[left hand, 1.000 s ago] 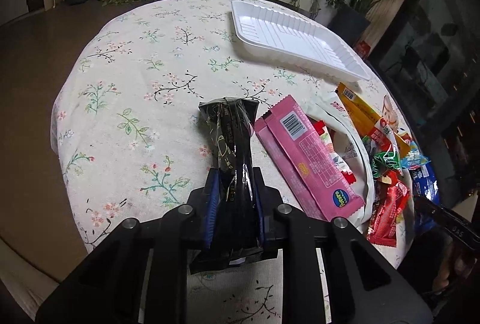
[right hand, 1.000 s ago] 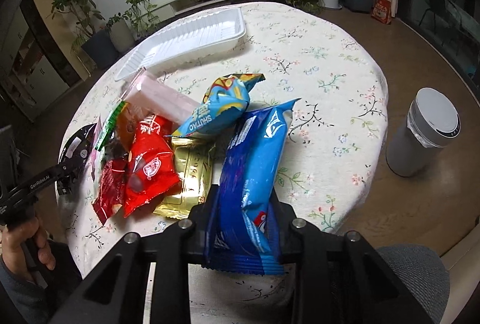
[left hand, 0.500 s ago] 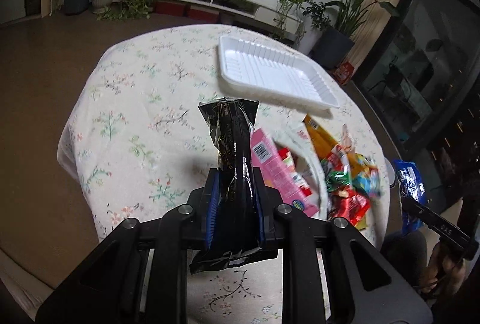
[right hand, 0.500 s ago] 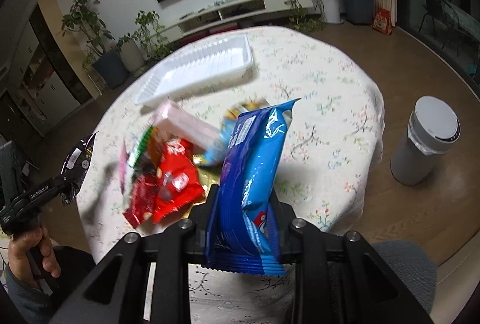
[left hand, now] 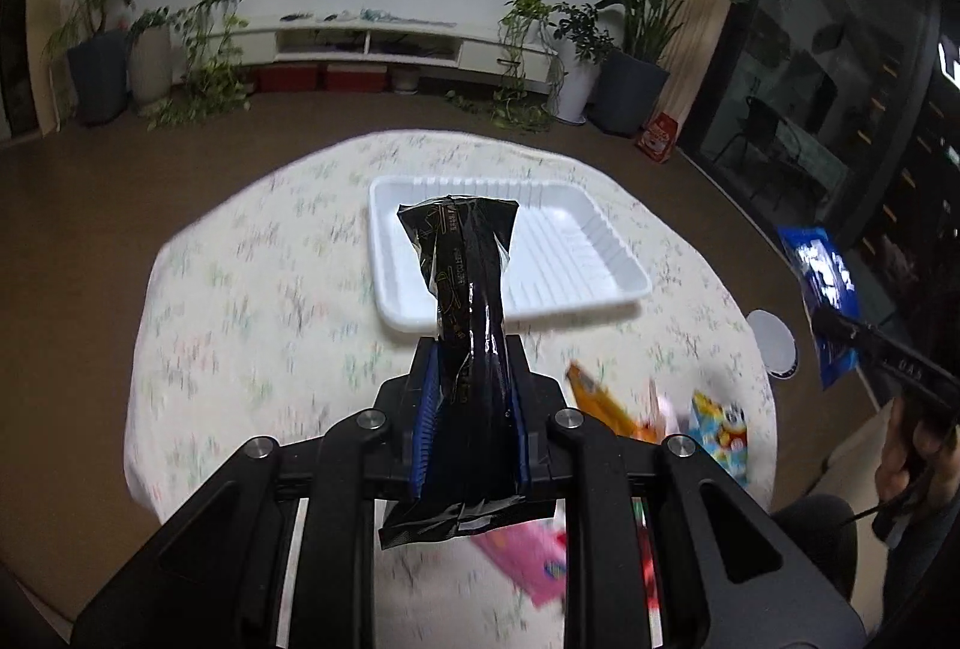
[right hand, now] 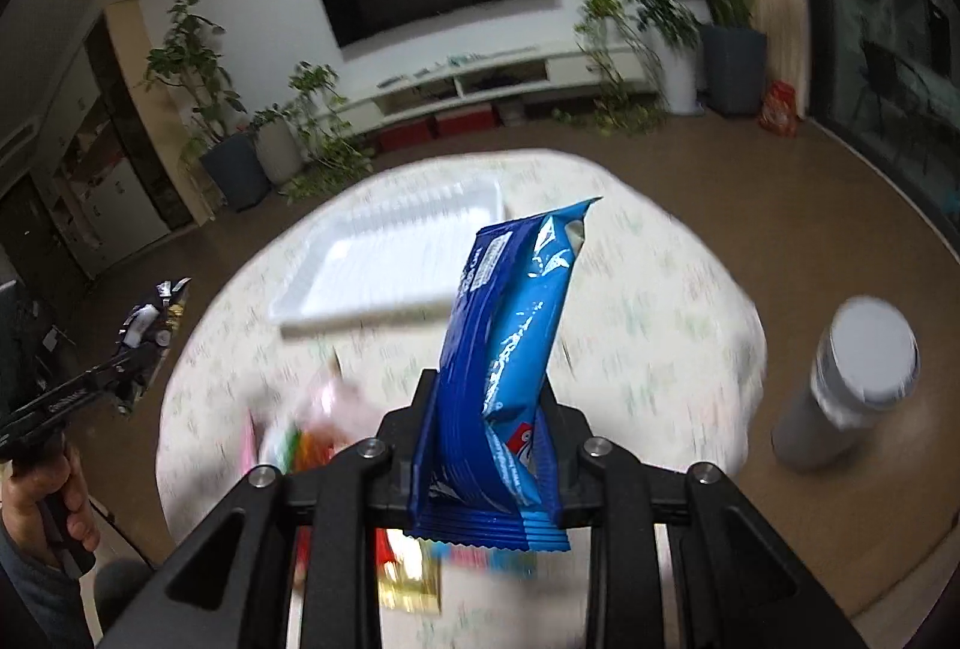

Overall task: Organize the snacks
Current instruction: 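Carry the black bag and blue pack into the white tray and release both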

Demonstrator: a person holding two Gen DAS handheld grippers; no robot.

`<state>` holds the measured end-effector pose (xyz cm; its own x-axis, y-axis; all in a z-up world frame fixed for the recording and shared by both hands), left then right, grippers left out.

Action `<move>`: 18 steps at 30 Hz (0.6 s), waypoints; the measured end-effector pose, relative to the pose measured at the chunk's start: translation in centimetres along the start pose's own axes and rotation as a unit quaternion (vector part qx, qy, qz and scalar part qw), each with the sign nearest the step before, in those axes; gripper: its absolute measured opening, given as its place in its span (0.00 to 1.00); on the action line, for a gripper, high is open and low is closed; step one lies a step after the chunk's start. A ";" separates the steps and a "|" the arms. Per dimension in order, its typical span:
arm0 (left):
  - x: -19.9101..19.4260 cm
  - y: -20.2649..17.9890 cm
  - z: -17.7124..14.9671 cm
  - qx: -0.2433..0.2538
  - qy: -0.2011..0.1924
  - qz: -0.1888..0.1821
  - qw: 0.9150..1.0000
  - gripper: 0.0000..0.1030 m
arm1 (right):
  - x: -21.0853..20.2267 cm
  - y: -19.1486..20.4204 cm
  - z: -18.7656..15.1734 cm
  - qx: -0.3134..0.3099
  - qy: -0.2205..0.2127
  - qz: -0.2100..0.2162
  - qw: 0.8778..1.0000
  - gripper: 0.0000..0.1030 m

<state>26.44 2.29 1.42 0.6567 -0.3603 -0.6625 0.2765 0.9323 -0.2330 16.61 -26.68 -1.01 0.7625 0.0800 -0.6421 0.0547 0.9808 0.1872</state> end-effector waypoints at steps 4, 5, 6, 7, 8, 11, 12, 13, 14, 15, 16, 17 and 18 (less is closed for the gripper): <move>4.0 -0.9 5.0 0.026 0.011 0.009 1.000 0.18 | 3.1 1.1 5.9 -0.029 -0.008 0.014 0.999 0.29; 5.7 -0.7 6.3 0.026 0.016 0.012 0.999 0.18 | 4.0 1.6 7.0 -0.035 -0.006 0.023 0.999 0.29; 7.0 -0.7 7.2 0.026 0.020 0.018 0.999 0.18 | 5.4 2.2 8.3 -0.043 0.000 0.033 0.999 0.29; 8.5 -0.6 8.3 0.027 0.024 0.023 0.999 0.18 | 7.1 2.8 9.6 -0.050 0.006 0.036 0.998 0.29; 9.8 -0.6 8.9 0.028 0.028 0.025 0.999 0.18 | 8.1 3.1 10.3 -0.057 0.011 0.037 0.998 0.29; 14.1 -0.6 9.4 0.030 0.058 0.032 0.997 0.18 | 12.6 4.6 12.1 -0.089 0.024 0.042 0.995 0.29; 15.3 -0.6 9.4 0.035 0.067 0.033 0.997 0.18 | 14.5 4.9 12.3 -0.098 0.036 0.041 0.994 0.29; 16.4 -0.5 9.1 0.037 0.076 0.037 0.996 0.18 | 16.1 5.1 12.3 -0.103 0.047 0.043 0.993 0.29; 17.5 -0.4 8.6 0.038 0.083 0.039 0.995 0.18 | 17.6 5.1 12.1 -0.105 0.060 0.047 0.992 0.29; 18.9 -0.1 8.0 0.039 0.095 0.039 0.994 0.18 | 19.6 5.2 11.7 -0.110 0.078 0.052 0.989 0.29; 19.7 0.2 7.6 0.038 0.103 0.041 0.993 0.18 | 20.9 5.1 11.3 -0.113 0.088 0.051 0.988 0.29; 20.5 0.7 7.3 0.035 0.107 0.046 0.993 0.18 | 21.9 5.0 11.0 -0.116 0.097 0.048 0.987 0.29; 21.4 1.1 6.9 0.033 0.114 0.052 0.992 0.18 | 23.3 4.7 10.5 -0.117 0.109 0.045 0.986 0.29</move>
Point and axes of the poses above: each gripper's, at about its wrist camera, not at the fingertips, and x roughly the way its jaws point, y to its left, z to its top, the point moved 9 cm from there along x, roughly the way its jaws point, and after that the axes turned 3 degrees about -x, right-handed, at the moved point
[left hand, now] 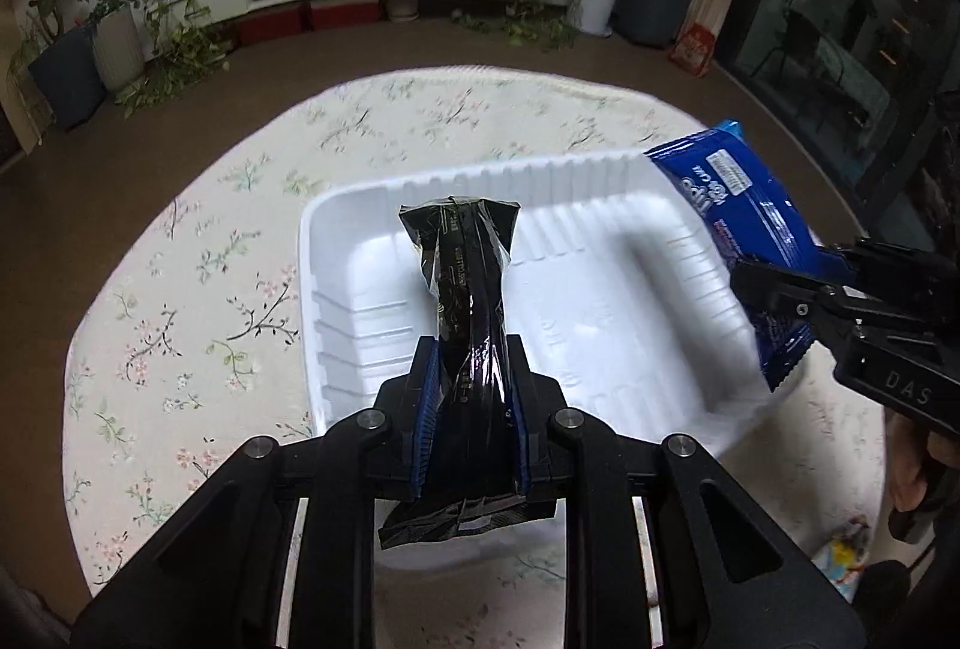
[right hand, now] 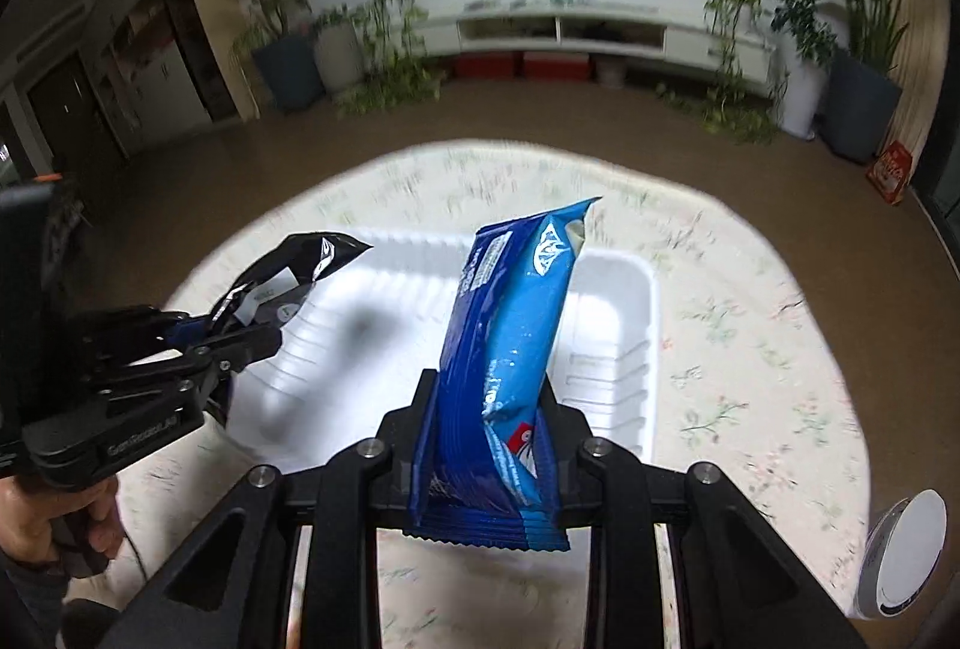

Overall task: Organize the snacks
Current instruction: 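Carry the black bag and blue pack into the white tray and release both, then grasp the pink bar with the left tool while the right tool approaches the panda bag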

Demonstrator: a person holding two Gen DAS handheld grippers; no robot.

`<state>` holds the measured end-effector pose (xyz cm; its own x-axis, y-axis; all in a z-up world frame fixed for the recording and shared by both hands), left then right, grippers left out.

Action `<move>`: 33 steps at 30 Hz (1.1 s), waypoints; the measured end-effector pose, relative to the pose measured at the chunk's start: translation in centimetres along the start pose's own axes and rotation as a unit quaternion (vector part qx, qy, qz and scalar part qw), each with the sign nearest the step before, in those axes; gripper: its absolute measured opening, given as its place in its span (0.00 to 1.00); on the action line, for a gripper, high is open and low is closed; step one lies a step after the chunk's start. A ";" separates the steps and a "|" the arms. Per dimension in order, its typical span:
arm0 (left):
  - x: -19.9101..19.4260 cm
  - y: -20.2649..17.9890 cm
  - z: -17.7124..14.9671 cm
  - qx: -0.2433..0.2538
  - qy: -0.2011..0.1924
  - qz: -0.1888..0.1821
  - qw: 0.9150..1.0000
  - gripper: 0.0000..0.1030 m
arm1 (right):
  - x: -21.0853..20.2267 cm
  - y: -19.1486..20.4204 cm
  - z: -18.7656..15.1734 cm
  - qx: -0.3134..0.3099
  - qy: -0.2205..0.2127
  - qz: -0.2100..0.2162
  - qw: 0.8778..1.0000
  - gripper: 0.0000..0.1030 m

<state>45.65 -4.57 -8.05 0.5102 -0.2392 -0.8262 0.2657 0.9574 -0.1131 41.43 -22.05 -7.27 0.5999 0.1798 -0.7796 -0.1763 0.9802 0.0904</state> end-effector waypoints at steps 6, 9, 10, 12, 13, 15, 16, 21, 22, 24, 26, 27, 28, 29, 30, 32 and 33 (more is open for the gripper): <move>3.4 0.6 -2.7 0.012 0.028 0.013 0.999 0.18 | 3.6 -1.3 -2.3 0.007 0.034 -0.001 0.999 0.29; 4.0 0.7 -3.4 0.014 0.024 0.017 0.999 0.18 | 4.6 -1.8 -3.2 0.006 0.050 -0.008 0.999 0.29; 4.0 0.7 -3.5 0.018 0.024 0.020 0.999 0.18 | 4.9 -1.9 -3.5 0.007 0.056 -0.007 0.998 0.29; 4.1 0.7 -3.9 0.028 0.024 0.030 0.999 0.19 | 5.3 -2.1 -4.2 0.009 0.067 -0.005 0.998 0.30; 4.0 0.6 -4.0 0.029 0.023 0.032 0.999 0.19 | 5.6 -2.1 -4.5 0.009 0.070 -0.006 0.997 0.30; 4.0 0.7 -4.0 0.031 0.020 0.034 0.999 0.19 | 5.7 -2.1 -5.1 0.006 0.071 -0.005 0.997 0.30; 4.0 0.7 -4.0 0.029 0.020 0.036 0.999 0.19 | 5.8 -2.1 -5.3 0.006 0.070 -0.005 0.997 0.30; 3.7 0.7 -3.8 0.020 0.024 0.042 0.999 0.24 | 5.6 -1.8 -5.3 -0.001 0.069 -0.006 0.998 0.52; 3.7 0.7 -3.8 0.019 0.024 0.044 0.999 0.35 | 5.6 -1.7 -5.2 -0.007 0.069 -0.009 0.998 0.54; 3.2 0.9 -3.4 0.015 0.012 0.048 0.999 0.59 | 5.5 -1.5 -5.2 -0.014 0.068 -0.011 0.998 0.59; 2.4 1.1 -2.8 0.006 -0.003 0.043 0.999 0.71 | 5.4 -1.6 -5.1 -0.012 0.066 -0.009 0.998 0.63; 1.6 1.1 -2.5 0.003 -0.013 0.041 0.999 0.81 | 5.2 -1.7 -5.0 -0.010 0.065 -0.008 0.998 0.66; 1.0 1.2 -2.3 0.004 -0.019 0.044 0.999 0.86 | 5.0 -1.7 -4.9 -0.008 0.061 -0.005 0.998 0.67; 0.0 1.1 -2.1 0.006 -0.031 0.043 0.999 0.94 | 4.8 -1.7 -4.6 -0.008 0.058 -0.002 0.998 0.68; -1.1 1.0 -1.9 0.009 -0.043 0.042 0.998 0.96 | 4.3 -1.7 -4.4 -0.008 0.053 -0.001 0.999 0.69; -3.4 0.9 -1.7 0.021 -0.076 0.047 0.996 0.97 | 3.2 -1.7 -3.8 -0.012 0.042 -0.004 0.999 0.70; -5.2 0.7 -1.7 0.036 -0.105 0.049 0.993 1.00 | 2.4 -1.7 -3.4 -0.015 0.032 -0.005 0.999 0.71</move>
Point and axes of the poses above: each gripper's, at about its wrist camera, not at the fingertips, and x roughly the way its jaws point, y to its left, z to its top, the point moved 9 cm from there along x, roughly the way its jaws point, and after that the axes turned 3 degrees about -x, right-handed, at the moved point
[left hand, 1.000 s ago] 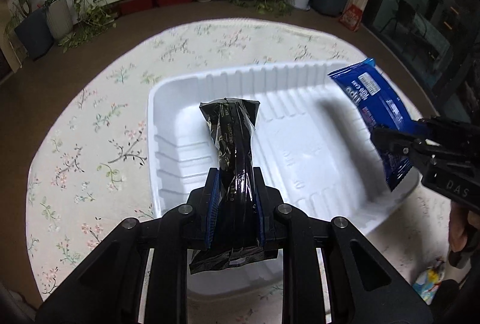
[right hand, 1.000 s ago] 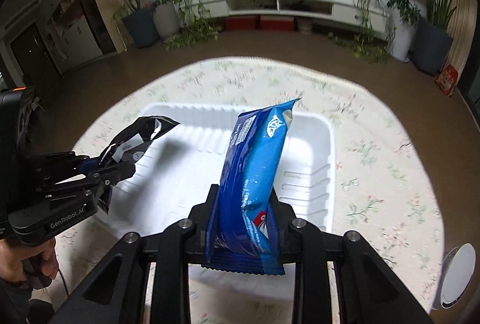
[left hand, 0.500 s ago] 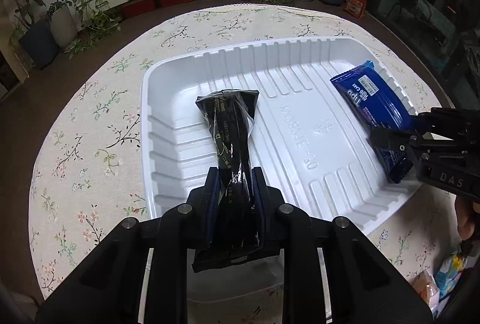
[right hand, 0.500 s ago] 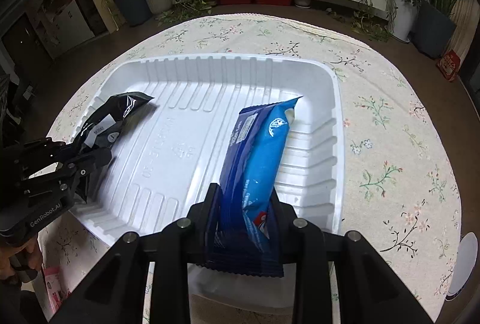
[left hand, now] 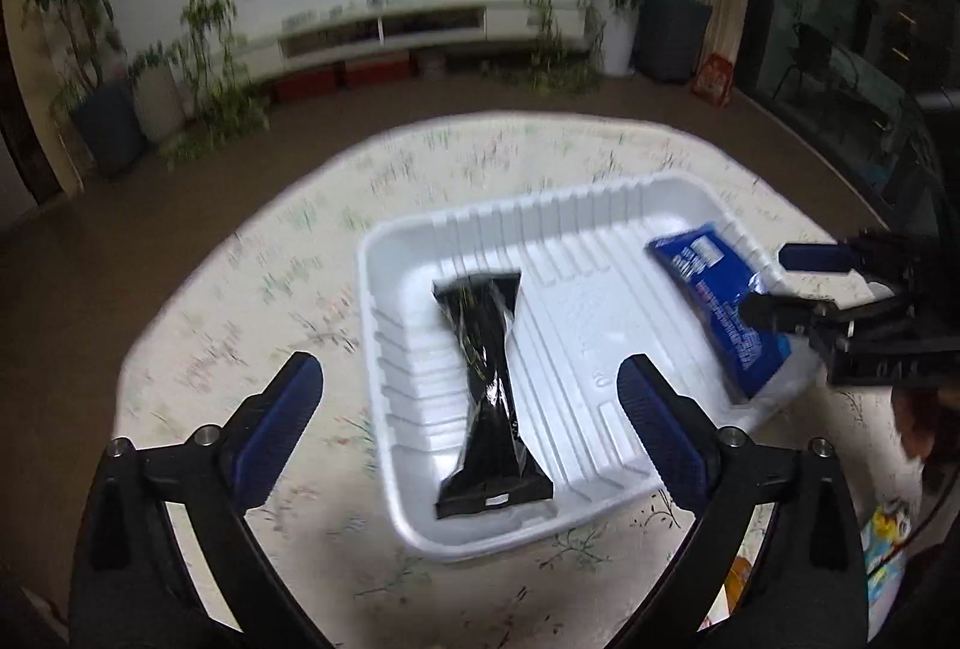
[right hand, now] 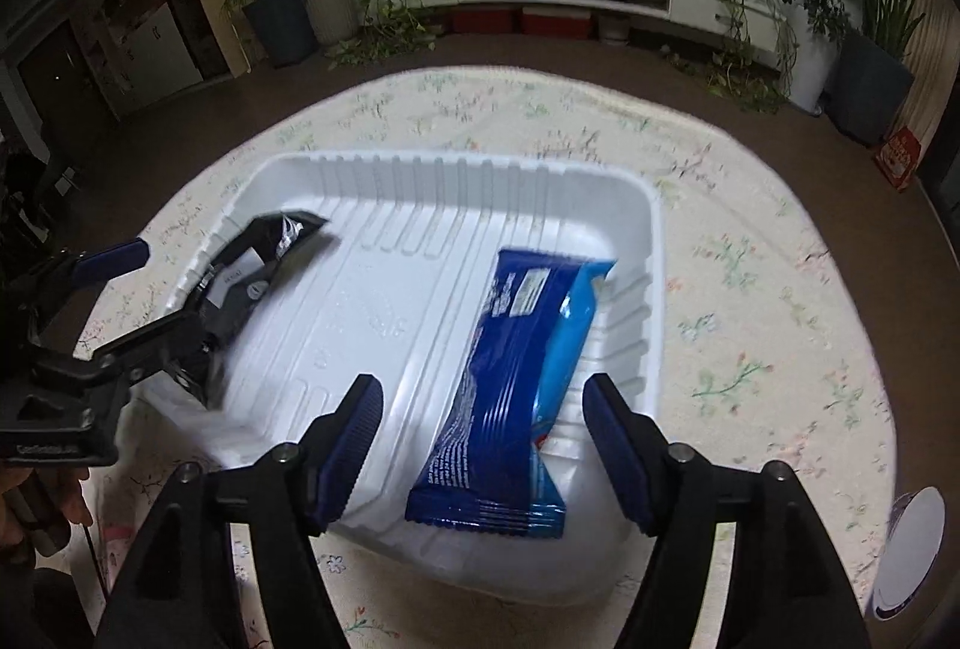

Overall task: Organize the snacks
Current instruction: 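Grasp the pink bar with the left tool while the right tool approaches the panda bag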

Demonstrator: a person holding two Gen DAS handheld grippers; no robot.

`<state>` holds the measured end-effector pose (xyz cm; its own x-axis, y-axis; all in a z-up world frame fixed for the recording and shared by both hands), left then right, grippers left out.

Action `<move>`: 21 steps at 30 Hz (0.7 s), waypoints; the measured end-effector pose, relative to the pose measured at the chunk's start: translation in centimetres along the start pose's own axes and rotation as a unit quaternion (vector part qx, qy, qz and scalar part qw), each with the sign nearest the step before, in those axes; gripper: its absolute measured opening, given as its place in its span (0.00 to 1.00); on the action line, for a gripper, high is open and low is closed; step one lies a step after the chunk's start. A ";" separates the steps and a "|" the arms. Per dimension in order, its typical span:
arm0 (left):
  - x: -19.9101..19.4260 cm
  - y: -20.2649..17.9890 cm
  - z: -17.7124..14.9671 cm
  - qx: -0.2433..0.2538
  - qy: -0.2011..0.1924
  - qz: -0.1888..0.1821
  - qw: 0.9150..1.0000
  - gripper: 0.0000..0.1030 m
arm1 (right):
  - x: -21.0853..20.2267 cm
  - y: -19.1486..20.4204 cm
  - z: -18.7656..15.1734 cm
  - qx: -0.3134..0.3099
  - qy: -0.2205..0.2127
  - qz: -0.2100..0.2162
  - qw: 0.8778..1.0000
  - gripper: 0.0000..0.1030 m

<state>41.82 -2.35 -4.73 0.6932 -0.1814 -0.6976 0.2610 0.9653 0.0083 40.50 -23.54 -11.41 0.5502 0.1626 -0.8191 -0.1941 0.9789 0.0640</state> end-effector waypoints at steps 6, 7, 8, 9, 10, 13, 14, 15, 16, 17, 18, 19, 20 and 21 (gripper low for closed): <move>-7.4 2.2 -3.1 -0.027 -0.002 0.053 0.998 1.00 | -8.5 -1.1 1.7 -0.012 -0.080 -0.024 0.996 0.81; -8.0 2.7 -4.1 -0.052 0.009 0.048 0.997 1.00 | -10.5 -1.2 1.4 -0.013 -0.098 -0.029 0.995 0.83; -8.9 3.0 -5.0 -0.078 0.011 0.031 0.996 1.00 | -11.8 -1.2 1.0 -0.014 -0.109 -0.031 0.993 0.84; -9.8 3.1 -6.5 -0.104 0.016 0.014 0.994 1.00 | -13.3 -1.3 0.4 -0.019 -0.118 -0.034 0.992 0.84; -10.4 3.2 -7.9 -0.115 0.026 0.013 0.993 0.99 | -14.7 -1.3 -0.4 -0.023 -0.126 -0.041 0.991 0.84; -11.1 2.5 -12.2 -0.147 0.066 0.009 0.987 0.99 | -18.4 -1.7 -3.7 -0.008 -0.142 -0.061 0.988 0.84; -11.2 2.0 -13.4 -0.156 0.074 -0.003 0.985 0.99 | -19.3 -1.6 -5.1 0.004 -0.145 -0.059 0.988 0.84; -11.4 1.4 -14.8 -0.162 0.082 -0.008 0.983 0.99 | -20.1 -1.4 -6.7 0.017 -0.148 -0.053 0.987 0.84; -11.4 0.9 -15.7 -0.163 0.088 -0.006 0.983 0.99 | -20.6 -1.2 -8.2 0.028 -0.148 -0.049 0.987 0.84; -11.2 0.5 -16.3 -0.165 0.093 -0.008 0.982 0.99 | -21.0 -0.8 -10.3 0.045 -0.142 -0.050 0.988 0.82; -11.1 -0.1 -17.1 -0.167 0.100 -0.012 0.981 0.99 | -21.2 -0.6 -11.8 0.059 -0.137 -0.048 0.988 0.78; -11.0 -0.4 -17.5 -0.167 0.104 -0.014 0.980 0.99 | -21.3 -0.5 -13.3 0.072 -0.131 -0.046 0.988 0.76; -10.9 -0.7 -17.8 -0.161 0.107 -0.007 0.981 0.99 | -21.2 -0.3 -14.4 0.084 -0.126 -0.043 0.987 0.71; -10.7 -1.1 -18.3 -0.156 0.108 0.001 0.982 0.99 | -21.1 -0.1 -16.0 0.102 -0.120 -0.038 0.987 0.67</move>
Point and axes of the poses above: each gripper's, at about its wrist camera, not at the fingertips, and x roughly the way its jaws point, y to its left, z to its top, the point moved 9 cm from there along x, roughly the way its jaws point, and after that the axes turned 3 degrees about -x, right-handed, at the moved point
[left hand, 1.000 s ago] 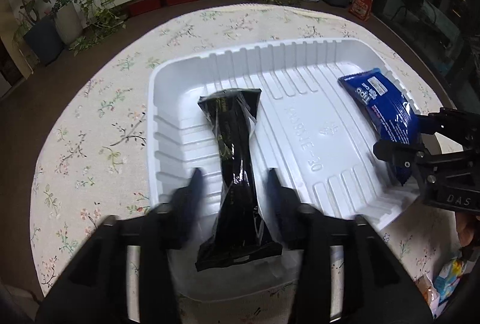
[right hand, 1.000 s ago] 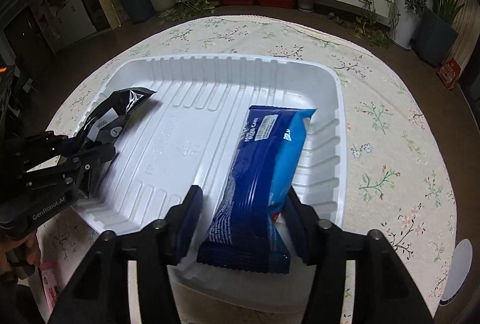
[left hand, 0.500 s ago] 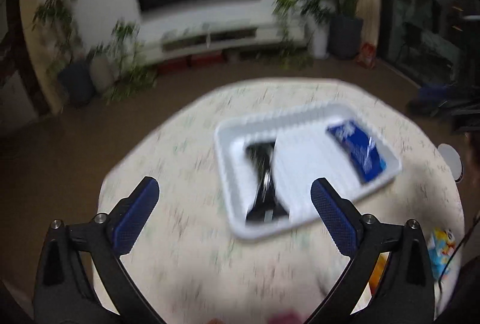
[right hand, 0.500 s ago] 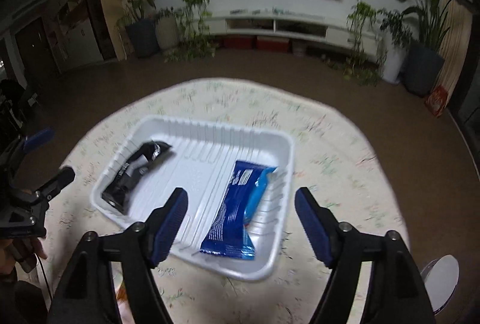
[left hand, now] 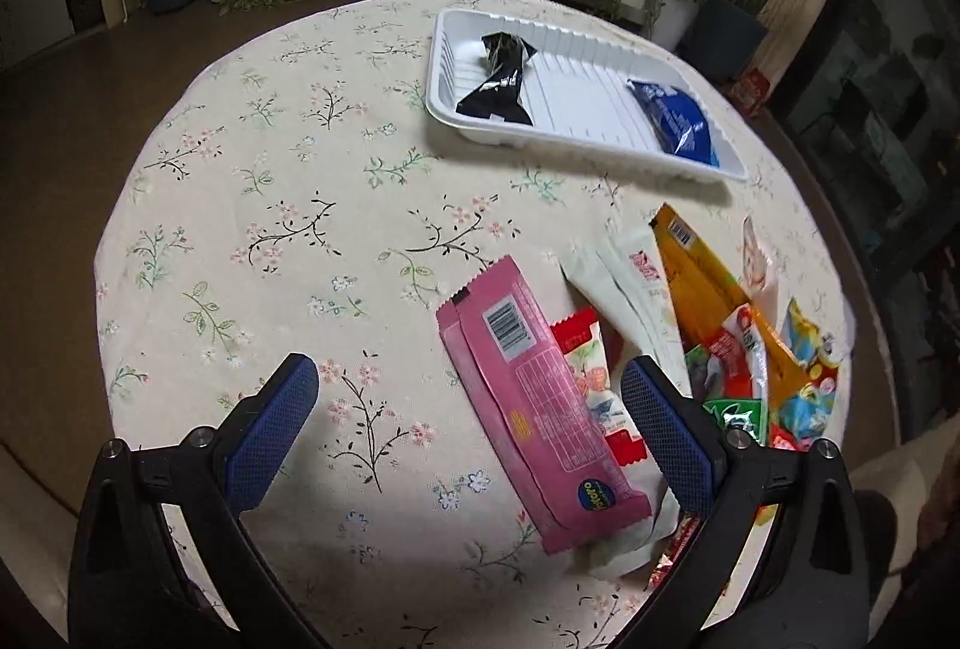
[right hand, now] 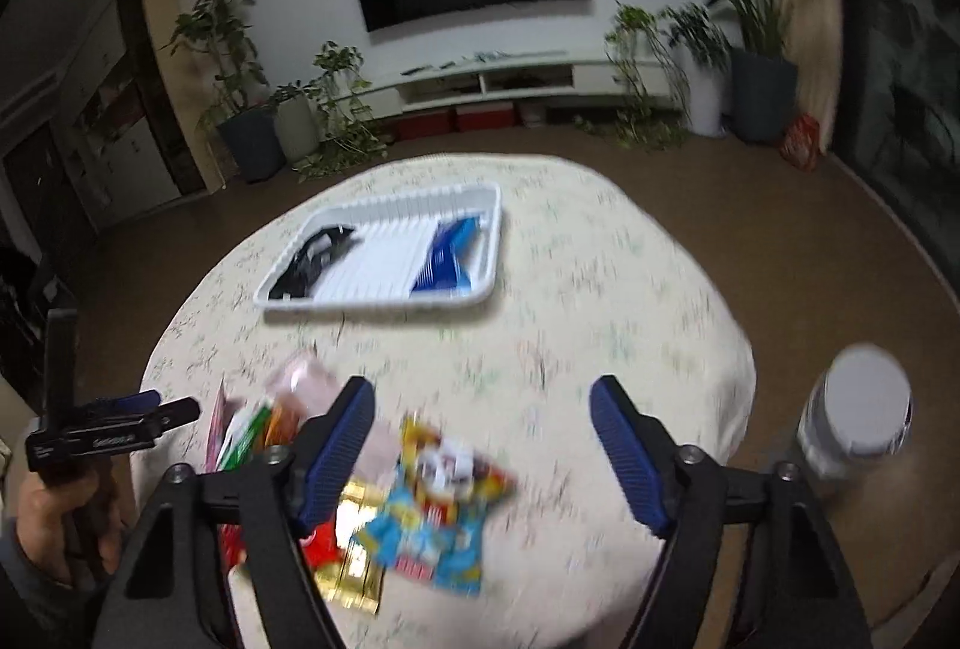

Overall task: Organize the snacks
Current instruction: 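Grasp the pink bar with the left tool while the right tool approaches the panda bag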

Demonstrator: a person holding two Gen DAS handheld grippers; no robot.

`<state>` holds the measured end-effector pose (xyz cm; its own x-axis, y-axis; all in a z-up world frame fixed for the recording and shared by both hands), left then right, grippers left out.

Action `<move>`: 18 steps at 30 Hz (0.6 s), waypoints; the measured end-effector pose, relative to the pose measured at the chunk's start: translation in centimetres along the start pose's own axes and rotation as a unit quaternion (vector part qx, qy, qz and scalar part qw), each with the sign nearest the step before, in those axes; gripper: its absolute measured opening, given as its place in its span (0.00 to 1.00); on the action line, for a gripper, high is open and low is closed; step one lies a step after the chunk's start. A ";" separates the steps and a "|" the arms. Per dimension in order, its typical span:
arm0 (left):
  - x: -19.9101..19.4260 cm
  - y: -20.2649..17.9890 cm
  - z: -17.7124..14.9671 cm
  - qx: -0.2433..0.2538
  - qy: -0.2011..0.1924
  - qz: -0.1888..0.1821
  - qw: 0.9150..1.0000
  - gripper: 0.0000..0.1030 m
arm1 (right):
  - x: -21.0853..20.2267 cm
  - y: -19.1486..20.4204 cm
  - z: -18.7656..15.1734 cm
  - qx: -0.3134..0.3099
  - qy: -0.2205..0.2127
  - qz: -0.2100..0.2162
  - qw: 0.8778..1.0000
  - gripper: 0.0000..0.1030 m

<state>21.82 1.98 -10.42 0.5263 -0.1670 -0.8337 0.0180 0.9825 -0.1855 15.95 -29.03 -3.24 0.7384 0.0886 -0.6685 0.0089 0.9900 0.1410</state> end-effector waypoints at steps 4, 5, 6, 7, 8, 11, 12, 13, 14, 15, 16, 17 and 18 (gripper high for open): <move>0.3 -0.6 -1.0 0.011 0.011 0.018 1.000 0.99 | -0.2 0.3 -3.5 0.029 0.024 0.010 0.999 0.60; 0.7 -0.6 -1.2 0.015 0.015 0.023 0.999 0.99 | -0.2 0.5 -4.0 0.030 0.028 0.015 0.999 0.59; 1.0 -0.6 -1.6 0.017 0.022 0.027 0.999 0.99 | -0.1 0.7 -4.4 0.027 0.033 0.018 0.999 0.58; 1.1 -0.4 -1.8 0.016 0.025 0.028 0.999 0.99 | 0.0 0.8 -4.7 0.023 0.036 0.018 0.999 0.58; 1.1 -0.2 -2.0 0.016 0.026 0.029 0.999 0.99 | 0.0 1.0 -5.0 0.022 0.036 0.018 0.999 0.56; 1.2 1.0 -2.6 0.023 0.030 0.051 0.998 0.98 | -0.1 1.2 -5.4 0.021 0.037 0.023 0.999 0.56; 1.3 1.5 -2.7 0.023 0.032 0.058 0.998 0.97 | -0.1 1.2 -5.5 0.020 0.036 0.023 0.999 0.56; 1.2 2.0 -2.6 0.022 0.031 0.062 0.997 0.97 | -0.2 1.3 -5.6 0.018 0.034 0.022 0.999 0.56; 1.0 2.3 -2.6 0.019 0.028 0.062 0.997 0.97 | -0.2 1.4 -5.7 0.017 0.034 0.023 0.999 0.56; 0.9 2.7 -2.6 0.016 0.026 0.064 0.997 0.97 | -0.2 1.4 -5.8 0.017 0.036 0.024 0.999 0.56; 0.7 3.0 -2.6 0.016 0.027 0.066 0.997 0.97 | -0.1 1.5 -6.0 0.017 0.038 0.025 0.999 0.56; 0.7 3.1 -2.6 0.015 0.028 0.066 0.997 0.97 | -0.1 1.7 -6.2 0.016 0.039 0.025 0.999 0.56; 0.7 3.1 -2.8 0.013 0.033 0.066 0.997 0.97 | 0.0 1.8 -6.2 0.015 0.040 0.024 0.999 0.56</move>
<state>19.92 4.65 -13.05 0.4679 -0.0405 -0.8829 -0.0247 0.9980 -0.0589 11.73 -26.60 -7.54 0.6830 0.1459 -0.7157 -0.0041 0.9806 0.1960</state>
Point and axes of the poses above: each gripper's, at about its wrist camera, not at the fingertips, and x roughly the way its jaws point, y to its left, z to its top, the point moved 9 cm from there along x, roughly the way its jaws point, and after that the axes turned 3 degrees about -x, right-handed, at the moved point
